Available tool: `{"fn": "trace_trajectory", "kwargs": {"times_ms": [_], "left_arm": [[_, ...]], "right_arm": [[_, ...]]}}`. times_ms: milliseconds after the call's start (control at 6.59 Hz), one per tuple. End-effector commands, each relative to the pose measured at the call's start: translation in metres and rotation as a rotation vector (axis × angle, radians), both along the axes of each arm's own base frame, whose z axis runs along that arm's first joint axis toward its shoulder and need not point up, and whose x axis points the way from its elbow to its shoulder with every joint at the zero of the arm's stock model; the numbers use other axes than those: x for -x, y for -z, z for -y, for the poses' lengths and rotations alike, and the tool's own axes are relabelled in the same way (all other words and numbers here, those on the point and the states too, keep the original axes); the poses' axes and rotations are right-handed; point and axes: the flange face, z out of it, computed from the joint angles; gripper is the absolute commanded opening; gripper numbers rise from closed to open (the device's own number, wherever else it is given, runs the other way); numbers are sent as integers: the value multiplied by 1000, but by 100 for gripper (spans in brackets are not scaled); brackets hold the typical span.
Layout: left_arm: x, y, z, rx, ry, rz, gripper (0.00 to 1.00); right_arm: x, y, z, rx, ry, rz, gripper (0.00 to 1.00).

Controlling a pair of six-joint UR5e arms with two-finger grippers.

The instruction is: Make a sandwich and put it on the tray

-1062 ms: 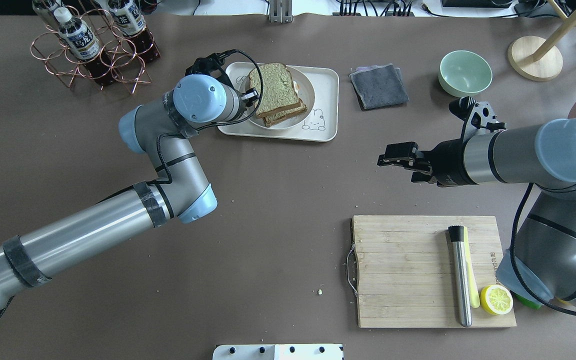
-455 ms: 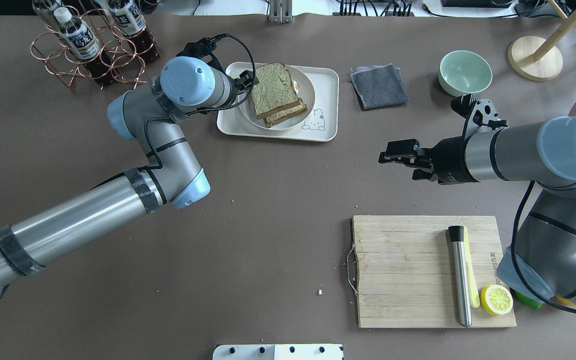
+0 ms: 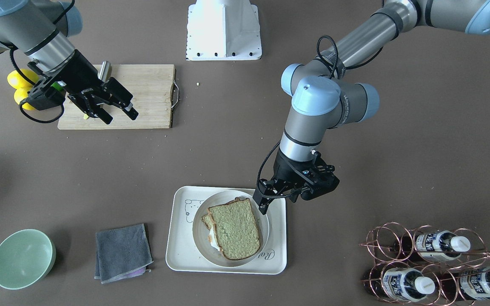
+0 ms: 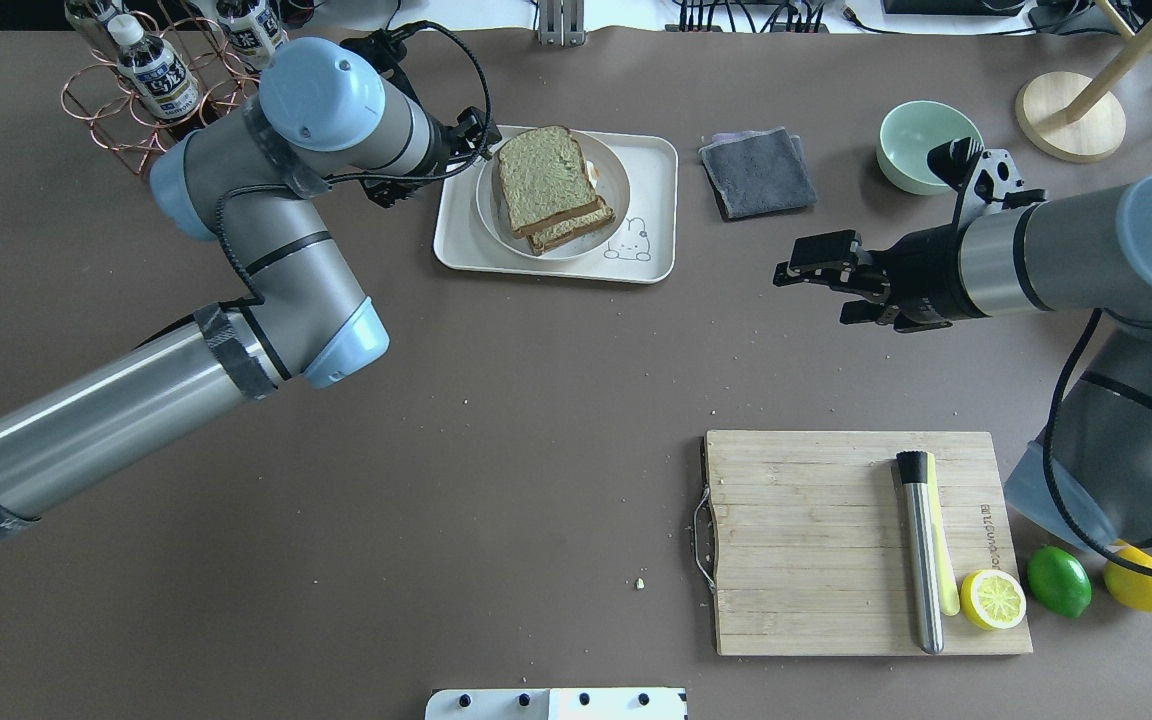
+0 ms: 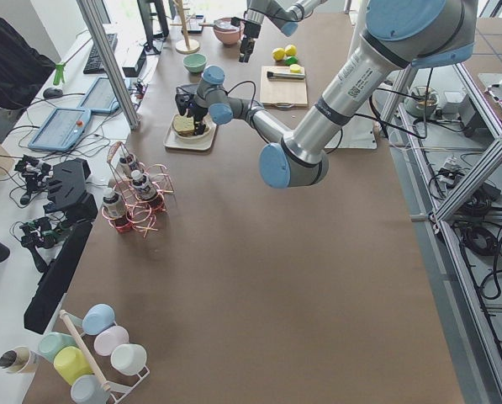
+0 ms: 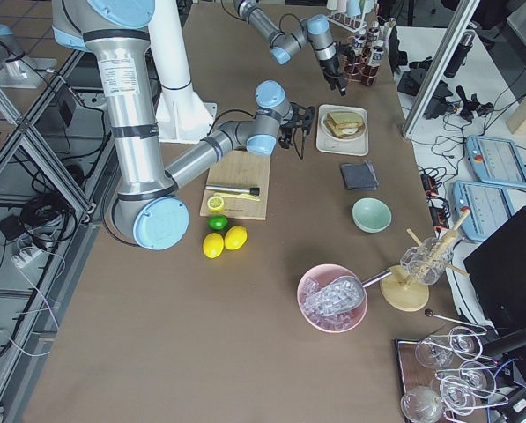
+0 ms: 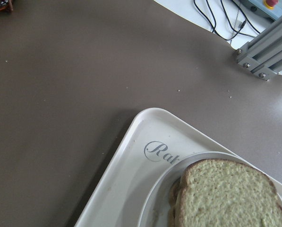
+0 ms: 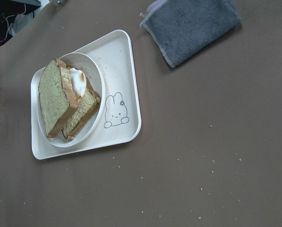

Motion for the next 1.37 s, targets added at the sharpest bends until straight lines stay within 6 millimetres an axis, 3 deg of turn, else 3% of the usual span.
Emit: {"fn": "trace_trajectory", "kwargs": {"times_ms": [0, 152, 303, 455, 607, 910, 1062, 1213], "left_arm": [[72, 2, -59, -42, -81, 53, 98], [99, 26, -81, -54, -107, 108, 98], [122, 37, -88, -53, -123, 168, 98], [157, 32, -72, -82, -129, 243, 98], [184, 16, -60, -107, -179, 349, 98], [284, -25, -30, -178, -294, 483, 98], [353, -35, -17, -201, -372, 500, 98], [419, -53, -11, -213, -444, 530, 98]], "right_arm": [[-56, -37, 36, -28, 38, -55, 100], [-85, -70, 43, -65, 67, -133, 100], [-119, -93, 53, -65, 86, -221, 100], [-158, -135, 52, -100, 129, -336, 100], [-195, -162, 57, -121, 176, -437, 100], [-305, -208, 57, -178, 318, -610, 100], [-356, -223, 53, -198, 388, -717, 100], [-386, -232, 49, -218, 446, -777, 100]]}}
